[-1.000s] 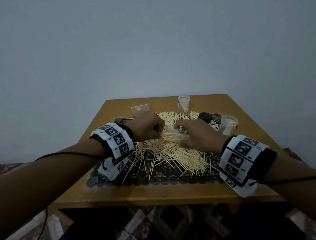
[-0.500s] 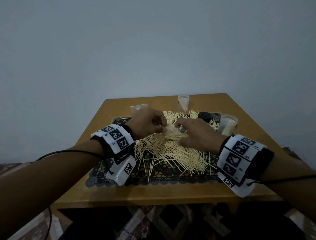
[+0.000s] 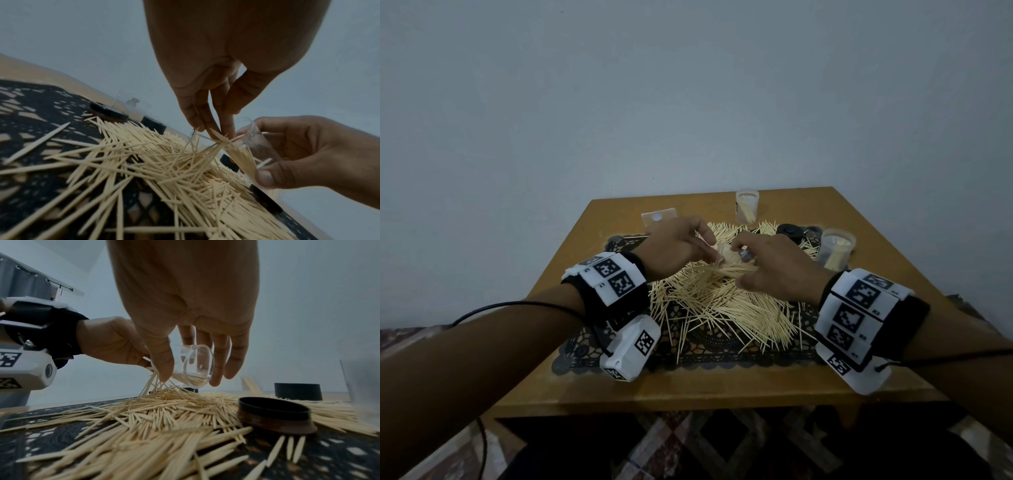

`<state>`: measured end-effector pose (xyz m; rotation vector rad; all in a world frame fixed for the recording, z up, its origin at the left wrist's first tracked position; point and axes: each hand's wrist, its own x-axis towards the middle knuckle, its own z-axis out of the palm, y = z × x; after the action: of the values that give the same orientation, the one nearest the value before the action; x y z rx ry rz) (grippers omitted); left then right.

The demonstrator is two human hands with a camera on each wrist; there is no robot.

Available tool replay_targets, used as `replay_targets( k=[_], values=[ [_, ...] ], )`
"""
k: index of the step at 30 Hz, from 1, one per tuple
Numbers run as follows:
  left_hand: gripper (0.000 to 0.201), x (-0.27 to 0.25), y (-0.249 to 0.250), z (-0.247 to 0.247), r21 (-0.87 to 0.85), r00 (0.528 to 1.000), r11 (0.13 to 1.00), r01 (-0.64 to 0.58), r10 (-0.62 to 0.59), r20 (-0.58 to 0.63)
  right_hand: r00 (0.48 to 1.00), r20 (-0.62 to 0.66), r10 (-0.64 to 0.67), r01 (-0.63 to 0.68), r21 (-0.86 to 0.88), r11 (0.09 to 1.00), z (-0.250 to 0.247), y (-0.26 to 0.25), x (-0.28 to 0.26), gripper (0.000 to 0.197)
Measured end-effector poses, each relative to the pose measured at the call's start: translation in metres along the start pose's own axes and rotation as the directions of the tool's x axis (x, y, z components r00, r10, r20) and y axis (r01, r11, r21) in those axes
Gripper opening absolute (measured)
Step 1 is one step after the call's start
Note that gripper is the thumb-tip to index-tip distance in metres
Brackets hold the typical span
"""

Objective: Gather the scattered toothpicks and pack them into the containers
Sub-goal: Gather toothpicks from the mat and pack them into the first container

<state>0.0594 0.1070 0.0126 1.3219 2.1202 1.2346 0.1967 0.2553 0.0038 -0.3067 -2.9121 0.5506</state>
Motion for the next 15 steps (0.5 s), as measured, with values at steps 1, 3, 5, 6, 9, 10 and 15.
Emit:
replay_targets(
  k=[1,3,5,6,9,10,15],
  values=[
    [0.026,0.0,-0.001,0.0,-0.051,1.0,0.999,0.006,-0.007,-0.018,1.0,0.0,0.003,-0.003,0.002,1.0,0.0,0.0,0.0,0.051],
    [0.024,0.0,-0.002,-0.003,-0.035,0.998,0.999,-0.028,0.026,-0.056,1.0,0.004,0.01,-0.01,0.004,1.0,-0.001,0.002,-0.001,0.051],
    [0.023,-0.002,-0.005,-0.006,0.132,0.995,0.989,-0.07,0.079,-0.067,1.0,0.008,0.013,-0.013,0.006,1.0,-0.002,0.003,-0.002,0.05],
    [0.026,-0.005,-0.006,-0.008,0.223,0.994,0.971,-0.084,0.097,-0.049,1.0,0.009,0.012,-0.012,0.007,1.0,-0.002,0.003,-0.003,0.05],
    [0.047,-0.013,-0.005,-0.008,0.409,0.99,0.904,-0.126,0.09,0.105,1.0,0.013,-0.002,0.001,0.021,1.0,-0.003,0.002,-0.003,0.05],
    [0.057,-0.016,-0.002,-0.006,0.441,0.983,0.888,-0.131,0.057,0.177,1.0,0.014,-0.01,0.01,0.024,1.0,-0.004,0.0,-0.004,0.051],
    [0.085,-0.015,0.001,-0.001,0.583,0.913,0.794,-0.172,-0.093,0.397,0.998,0.016,-0.056,0.056,-0.015,0.998,-0.002,-0.008,-0.003,0.052]
  ],
)
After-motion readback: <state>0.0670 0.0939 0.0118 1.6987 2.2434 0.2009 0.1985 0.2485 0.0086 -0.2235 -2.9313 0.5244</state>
